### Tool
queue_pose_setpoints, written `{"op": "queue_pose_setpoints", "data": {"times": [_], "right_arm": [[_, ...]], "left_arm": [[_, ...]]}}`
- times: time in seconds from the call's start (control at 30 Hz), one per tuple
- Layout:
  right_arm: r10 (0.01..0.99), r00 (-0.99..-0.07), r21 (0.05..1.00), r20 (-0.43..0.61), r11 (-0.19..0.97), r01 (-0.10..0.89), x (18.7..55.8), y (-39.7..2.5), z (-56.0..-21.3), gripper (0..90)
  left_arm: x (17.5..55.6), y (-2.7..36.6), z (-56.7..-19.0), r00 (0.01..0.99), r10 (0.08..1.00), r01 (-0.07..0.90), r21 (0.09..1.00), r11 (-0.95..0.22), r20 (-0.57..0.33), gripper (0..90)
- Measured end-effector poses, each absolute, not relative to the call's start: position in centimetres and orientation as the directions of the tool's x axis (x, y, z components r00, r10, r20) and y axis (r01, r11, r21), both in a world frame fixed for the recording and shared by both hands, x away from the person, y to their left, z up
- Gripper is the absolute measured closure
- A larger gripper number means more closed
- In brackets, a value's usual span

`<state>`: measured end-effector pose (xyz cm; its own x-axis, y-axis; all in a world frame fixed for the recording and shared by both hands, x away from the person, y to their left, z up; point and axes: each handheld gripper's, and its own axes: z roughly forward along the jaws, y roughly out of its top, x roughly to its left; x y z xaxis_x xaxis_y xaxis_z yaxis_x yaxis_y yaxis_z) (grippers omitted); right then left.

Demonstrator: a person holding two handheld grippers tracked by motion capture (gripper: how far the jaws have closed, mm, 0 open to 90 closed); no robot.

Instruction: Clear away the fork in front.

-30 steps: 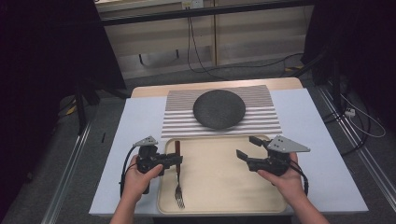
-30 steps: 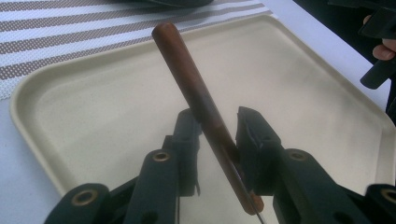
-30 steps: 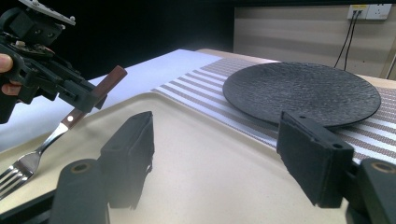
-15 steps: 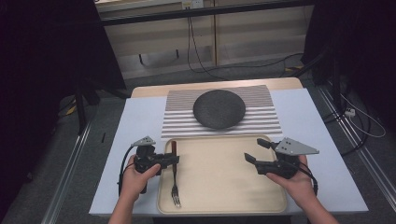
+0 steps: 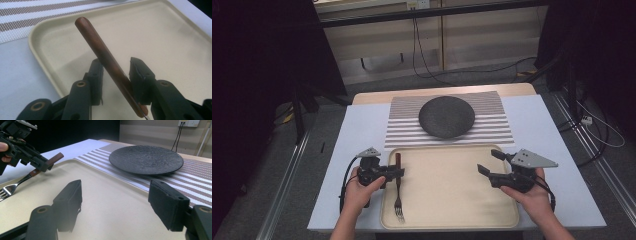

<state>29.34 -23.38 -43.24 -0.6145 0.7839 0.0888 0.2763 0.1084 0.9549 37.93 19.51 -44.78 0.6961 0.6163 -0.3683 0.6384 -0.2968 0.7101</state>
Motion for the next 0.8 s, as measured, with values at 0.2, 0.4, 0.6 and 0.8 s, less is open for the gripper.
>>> {"op": "queue_pose_setpoints", "data": {"times": [0.2,0.4,0.6,0.8], "right_arm": [[0.787,-0.611,0.957,0.091,0.102,0.273,29.33,-23.47,-43.21,27.3],[0.786,-0.611,0.955,0.090,0.105,0.276,29.35,-23.55,-43.39,27.3],[0.785,-0.613,0.956,0.090,0.105,0.275,29.31,-23.49,-43.39,27.3],[0.785,-0.612,0.954,0.093,0.106,0.280,29.35,-23.49,-43.50,27.3]], "left_arm": [[37.98,19.79,-44.93,0.687,0.626,0.644,0.707,-0.290,-0.369,63.1],[38.02,19.91,-45.16,0.677,0.635,0.655,0.698,-0.288,-0.373,62.1],[37.99,19.96,-45.23,0.673,0.639,0.655,0.701,-0.282,-0.372,61.7],[37.93,19.94,-45.29,0.674,0.649,0.651,0.700,-0.294,-0.355,60.9]]}}
